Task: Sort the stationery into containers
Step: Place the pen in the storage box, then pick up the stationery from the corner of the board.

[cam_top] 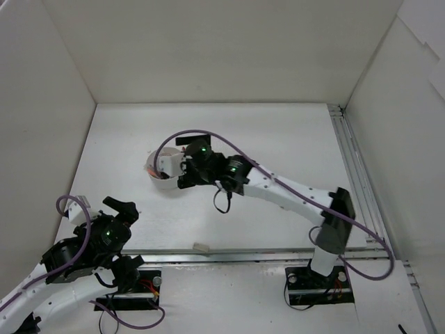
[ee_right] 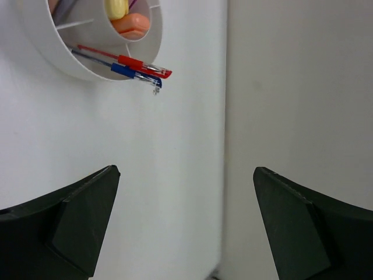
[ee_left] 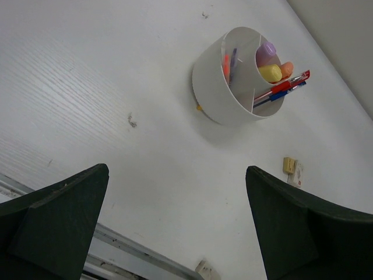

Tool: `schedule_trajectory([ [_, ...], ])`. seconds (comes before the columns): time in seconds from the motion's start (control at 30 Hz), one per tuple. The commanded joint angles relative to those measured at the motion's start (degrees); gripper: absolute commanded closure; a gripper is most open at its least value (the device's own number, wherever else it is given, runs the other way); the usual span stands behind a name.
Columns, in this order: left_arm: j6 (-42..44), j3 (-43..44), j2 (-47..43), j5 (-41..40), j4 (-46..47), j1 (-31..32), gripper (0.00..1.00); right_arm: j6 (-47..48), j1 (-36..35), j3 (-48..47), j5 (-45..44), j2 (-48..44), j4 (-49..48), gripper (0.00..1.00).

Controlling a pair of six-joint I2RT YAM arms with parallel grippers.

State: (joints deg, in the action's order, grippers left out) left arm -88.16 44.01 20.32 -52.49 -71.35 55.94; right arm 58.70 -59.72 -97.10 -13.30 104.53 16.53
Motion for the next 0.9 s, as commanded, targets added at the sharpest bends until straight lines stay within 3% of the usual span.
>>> schedule_trajectory([
  [0.0,3.1,0.6,2.4,0.8,4.0,0.5,0.00,-17.6,-0.3,14.1,2.2,-15.9,-18.3,0.02],
  [0.03,3.3,0.4,2.3,0.9,5.2,0.5,0.00,-24.8,-0.3,18.1,3.8,-18.3,-23.0,0.02],
  [0.2,4.3,0.8,2.1,-0.2,5.2,0.5,0.00,-39.8,-0.5,38.7,17.1,-30.1,-30.1,0.02],
  [0.33,4.5,1.1,1.0,-0.6,4.3,1.0,0.00,-50.8,-2.3,43.8,25.4,-30.6,-29.5,0.02],
  [0.43,5.3,0.6,0.0,-0.3,4.3,1.0,0.00,-53.3,-6.3,46.9,27.3,-27.5,-32.3,0.02],
  [0.67,4.4,0.6,-2.1,1.5,1.6,1.0,0.00,-53.8,-14.8,43.2,18.4,-10.3,-31.2,0.02],
  [0.87,3.8,-0.4,-3.9,2.3,1.0,1.0,0.00,-54.7,-15.9,43.9,9.5,-5.1,-33.0,0.02],
])
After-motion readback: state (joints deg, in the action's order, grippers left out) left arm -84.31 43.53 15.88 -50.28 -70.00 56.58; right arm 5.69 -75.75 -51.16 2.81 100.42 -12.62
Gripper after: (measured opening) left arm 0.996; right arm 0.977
